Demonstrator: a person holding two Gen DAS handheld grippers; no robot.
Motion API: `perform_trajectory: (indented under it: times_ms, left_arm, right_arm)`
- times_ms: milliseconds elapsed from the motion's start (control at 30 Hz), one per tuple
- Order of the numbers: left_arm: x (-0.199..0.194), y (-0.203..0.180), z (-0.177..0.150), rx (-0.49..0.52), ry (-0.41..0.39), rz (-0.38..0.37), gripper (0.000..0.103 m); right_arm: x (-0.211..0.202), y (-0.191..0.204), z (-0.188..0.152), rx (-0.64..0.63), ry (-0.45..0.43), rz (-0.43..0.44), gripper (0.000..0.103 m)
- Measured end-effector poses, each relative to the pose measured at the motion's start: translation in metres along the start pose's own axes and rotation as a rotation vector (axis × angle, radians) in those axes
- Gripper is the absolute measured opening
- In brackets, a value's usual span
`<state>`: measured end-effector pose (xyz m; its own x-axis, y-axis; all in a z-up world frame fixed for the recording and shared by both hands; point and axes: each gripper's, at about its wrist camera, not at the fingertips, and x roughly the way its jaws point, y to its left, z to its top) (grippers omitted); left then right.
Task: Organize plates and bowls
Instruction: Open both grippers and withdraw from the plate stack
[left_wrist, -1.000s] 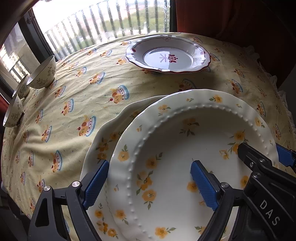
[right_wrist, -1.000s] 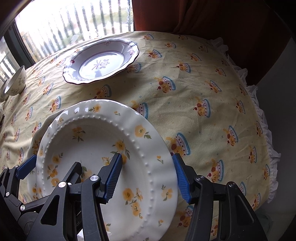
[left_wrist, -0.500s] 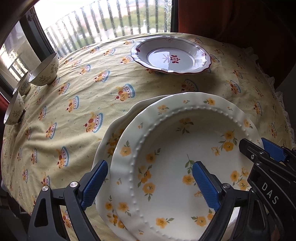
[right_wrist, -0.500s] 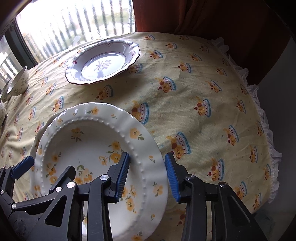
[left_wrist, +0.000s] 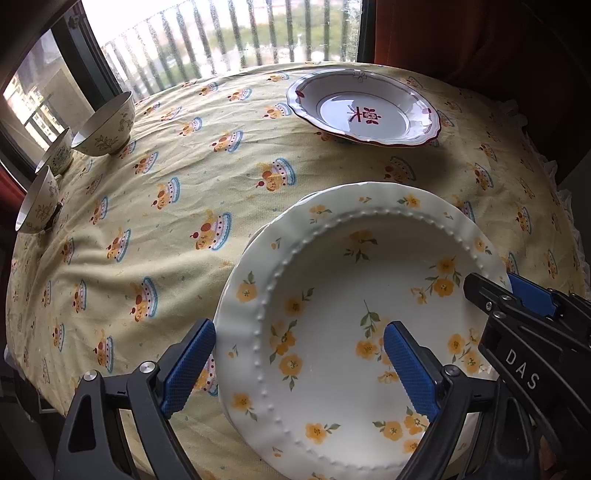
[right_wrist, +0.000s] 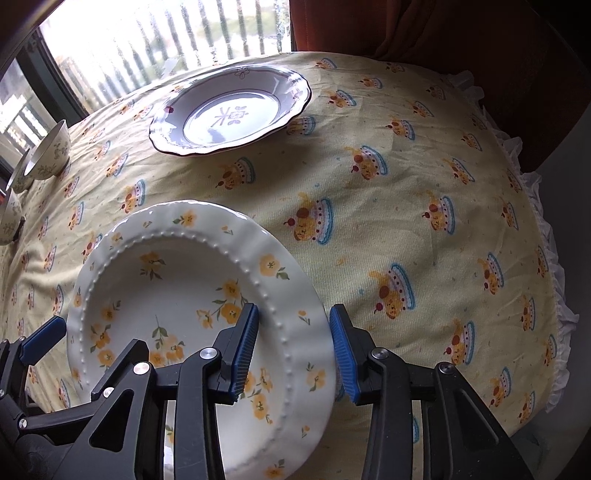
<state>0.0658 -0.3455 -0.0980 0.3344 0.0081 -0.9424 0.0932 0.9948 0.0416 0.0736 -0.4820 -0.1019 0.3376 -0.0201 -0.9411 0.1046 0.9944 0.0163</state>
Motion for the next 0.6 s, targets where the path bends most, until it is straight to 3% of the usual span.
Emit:
perform_trajectory:
  times_ms: [133,200,233,333,600]
  left_arm:
    - [-0.002,0.006,0.002,0.012,0.002,-0.019,0.094]
    - [-0.002,0.010,0.005,0.014,0.001,-0.031,0.094]
    - [-0.003,0.013,0.007,0.015,-0.001,-0.041,0.094]
    - [-0.008,0.021,0.012,0.021,-0.006,-0.070,0.094]
    - [-0.037,0.046,0.036,0.076,-0.085,-0.119,0.094]
  right_arm:
    - [0.000,0.003,0.000,0.021,0.010,-0.010,0.046]
    - [-0.003,0.004,0.001,0.033,0.008,-0.001,0.055]
    - [-0.006,0.006,0.001,0.033,0.000,0.009,0.064]
    - [-0.021,0.017,0.002,0.031,-0.053,0.003,0.075]
    - [-0.057,0.046,0.013,0.087,-0.139,-0.016,0.077]
